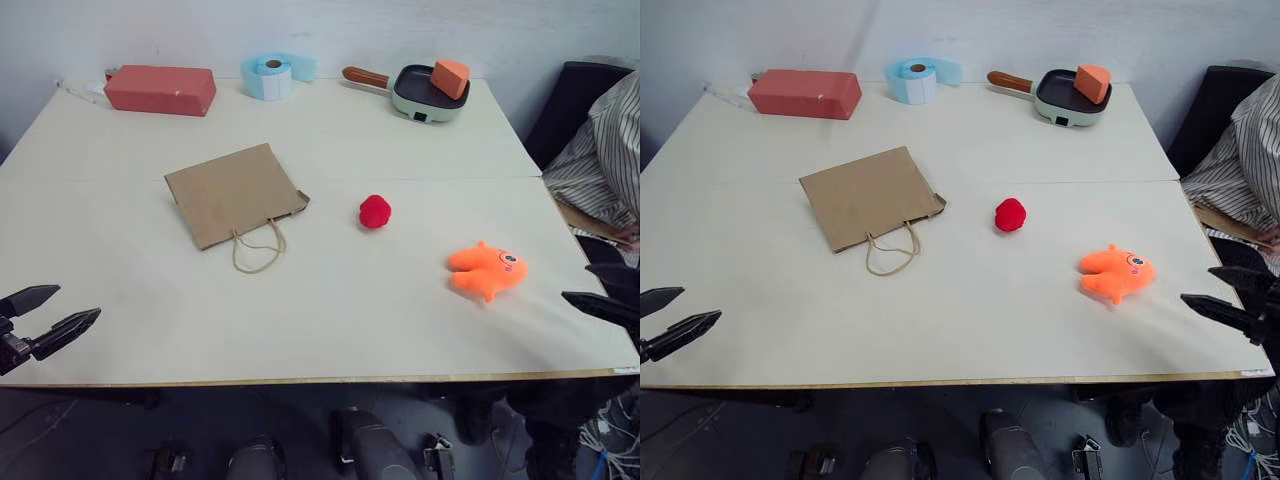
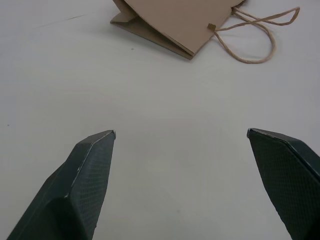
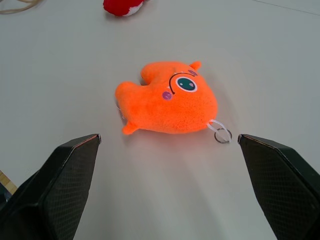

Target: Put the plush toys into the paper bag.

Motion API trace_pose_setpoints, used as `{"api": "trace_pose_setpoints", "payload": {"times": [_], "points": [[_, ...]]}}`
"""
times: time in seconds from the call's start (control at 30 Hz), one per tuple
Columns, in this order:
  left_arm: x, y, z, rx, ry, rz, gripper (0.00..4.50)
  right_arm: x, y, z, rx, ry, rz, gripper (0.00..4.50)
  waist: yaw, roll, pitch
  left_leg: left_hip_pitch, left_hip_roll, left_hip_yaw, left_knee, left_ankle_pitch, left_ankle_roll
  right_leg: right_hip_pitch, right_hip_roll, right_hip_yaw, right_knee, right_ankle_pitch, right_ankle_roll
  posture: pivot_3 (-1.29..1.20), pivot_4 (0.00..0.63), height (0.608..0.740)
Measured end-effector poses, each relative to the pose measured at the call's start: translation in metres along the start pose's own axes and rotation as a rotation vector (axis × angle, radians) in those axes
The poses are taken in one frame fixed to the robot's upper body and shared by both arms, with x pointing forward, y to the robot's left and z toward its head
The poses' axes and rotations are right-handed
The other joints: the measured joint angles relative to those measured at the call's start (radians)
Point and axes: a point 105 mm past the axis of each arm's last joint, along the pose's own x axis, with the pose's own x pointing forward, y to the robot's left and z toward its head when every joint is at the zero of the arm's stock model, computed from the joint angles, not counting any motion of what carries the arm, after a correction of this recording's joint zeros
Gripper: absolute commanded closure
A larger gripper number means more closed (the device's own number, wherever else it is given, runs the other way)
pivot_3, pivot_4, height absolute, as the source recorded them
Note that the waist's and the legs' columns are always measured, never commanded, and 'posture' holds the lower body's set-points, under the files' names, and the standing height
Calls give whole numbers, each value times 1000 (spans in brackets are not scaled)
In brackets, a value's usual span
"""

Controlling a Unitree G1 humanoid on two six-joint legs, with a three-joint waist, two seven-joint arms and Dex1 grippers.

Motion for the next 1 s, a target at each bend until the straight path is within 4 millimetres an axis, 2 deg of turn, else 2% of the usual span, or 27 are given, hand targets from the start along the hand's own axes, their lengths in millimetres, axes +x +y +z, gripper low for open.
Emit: {"api": "trace_pose_setpoints", "payload": {"times": [0.2,0.33,0.5,0.63,0.7,0.83,0.9,0.93,1.0], "points": [[4,4,6,23,-30,11,107,0,5,7,-19,-5,-9,0,1,0,0,0,0,0,0,0,0,0,0,0,0,0,0,0,150,740],[7,6,2,17,-16,7,107,1,8,3,-10,-6,-22,0,0,0,0,0,0,0,0,0,0,0,0,0,0,0,0,0,150,740],[18,15,7,57,-15,-1,107,2,14,5,-1,-39,-36,0,2,0,0,0,0,0,0,0,0,0,0,0,0,0,0,0,150,740],[32,9,16,95,-14,-70,107,4,20,12,-5,-68,-43,0,2,0,0,0,0,0,0,0,0,0,0,0,0,0,0,0,150,740],[43,2,22,106,-22,-121,107,5,24,15,-4,-84,-45,0,2,0,0,0,0,0,0,0,0,0,0,0,0,0,0,0,150,740],[89,-43,44,205,-44,-375,107,15,43,32,-49,-126,8,0,7,1,0,-1,0,0,3,0,0,1,0,0,2,1,1,0,150,740],[109,-62,50,292,-19,-505,107,20,58,39,-73,-130,56,0,7,1,0,-1,0,0,3,0,-1,1,0,-1,2,1,2,0,150,740],[125,-71,57,379,1,-590,107,30,74,44,-95,-129,113,0,7,1,0,-2,0,-1,5,1,-1,0,1,-1,3,1,2,0,150,740],[139,-77,66,471,12,-652,107,38,91,48,-126,-126,171,0,6,1,0,-3,0,-1,7,1,-1,0,1,-2,4,1,2,0,150,740]]}}
